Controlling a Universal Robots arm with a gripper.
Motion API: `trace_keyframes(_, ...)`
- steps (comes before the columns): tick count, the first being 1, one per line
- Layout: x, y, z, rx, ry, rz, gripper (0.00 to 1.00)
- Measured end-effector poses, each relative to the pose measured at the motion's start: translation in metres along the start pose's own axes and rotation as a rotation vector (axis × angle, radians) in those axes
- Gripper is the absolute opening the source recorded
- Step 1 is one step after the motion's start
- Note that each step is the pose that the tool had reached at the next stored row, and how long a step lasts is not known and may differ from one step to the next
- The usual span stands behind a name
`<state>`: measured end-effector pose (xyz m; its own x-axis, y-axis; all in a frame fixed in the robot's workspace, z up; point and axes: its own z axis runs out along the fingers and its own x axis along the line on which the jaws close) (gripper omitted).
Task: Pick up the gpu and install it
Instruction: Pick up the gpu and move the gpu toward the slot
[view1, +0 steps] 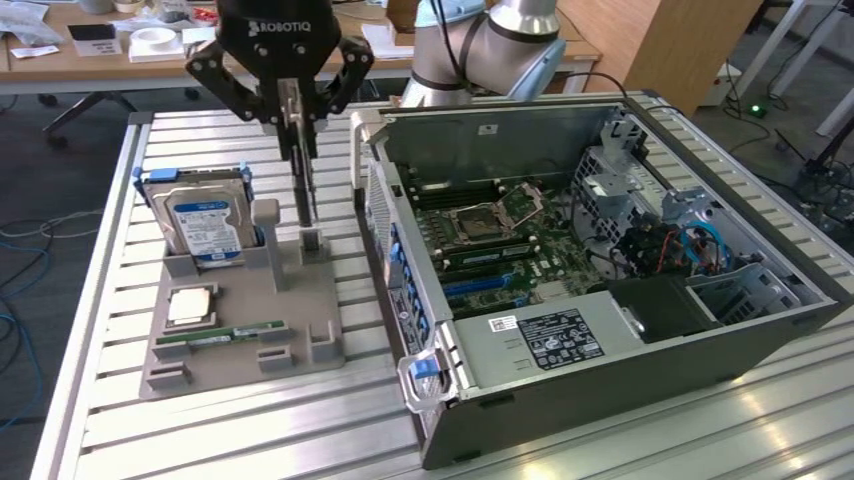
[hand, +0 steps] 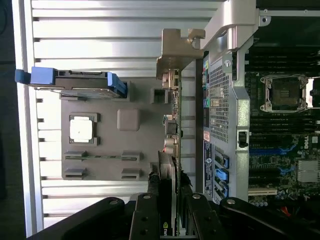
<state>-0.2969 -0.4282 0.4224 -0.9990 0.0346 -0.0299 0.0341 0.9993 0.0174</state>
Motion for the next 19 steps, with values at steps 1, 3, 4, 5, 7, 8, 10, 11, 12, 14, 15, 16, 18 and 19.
trace_keyframes(1,0.000,0.0001,-0.0040,-0.0001,-0.0001,0.000,0.26)
trace_keyframes(3,0.000,0.0002,-0.0120,0.0000,0.0000,0.000,0.26)
trace_keyframes(4,0.000,0.0003,-0.0157,0.0000,-0.0002,0.000,0.26)
trace_keyframes(5,-0.001,0.0003,-0.0185,-0.0001,-0.0003,0.000,0.26)
trace_keyframes(7,-0.001,0.0003,-0.0206,-0.0002,-0.0006,0.000,0.26)
trace_keyframes(8,-0.001,0.0003,-0.0206,-0.0003,-0.0007,0.000,0.26)
trace_keyframes(10,-0.001,0.0004,-0.0206,-0.0004,-0.0006,0.000,0.26)
trace_keyframes(11,-0.001,0.0004,-0.0206,-0.0004,-0.0006,0.000,0.26)
trace_keyframes(12,-0.001,0.0004,-0.0207,-0.0003,-0.0004,0.000,0.26)
trace_keyframes(14,-0.002,0.0004,-0.0208,-0.0001,-0.0002,0.000,0.26)
trace_keyframes(15,-0.003,0.0004,-0.0207,-0.0002,-0.0003,0.000,0.26)
trace_keyframes(16,-0.005,0.0005,-0.0206,-0.0003,-0.0004,0.000,0.26)
trace_keyframes(18,-0.010,0.0007,-0.0204,-0.0003,-0.0004,0.000,0.26)
trace_keyframes(19,-0.013,0.0008,-0.0203,-0.0004,-0.0005,0.000,0.26)
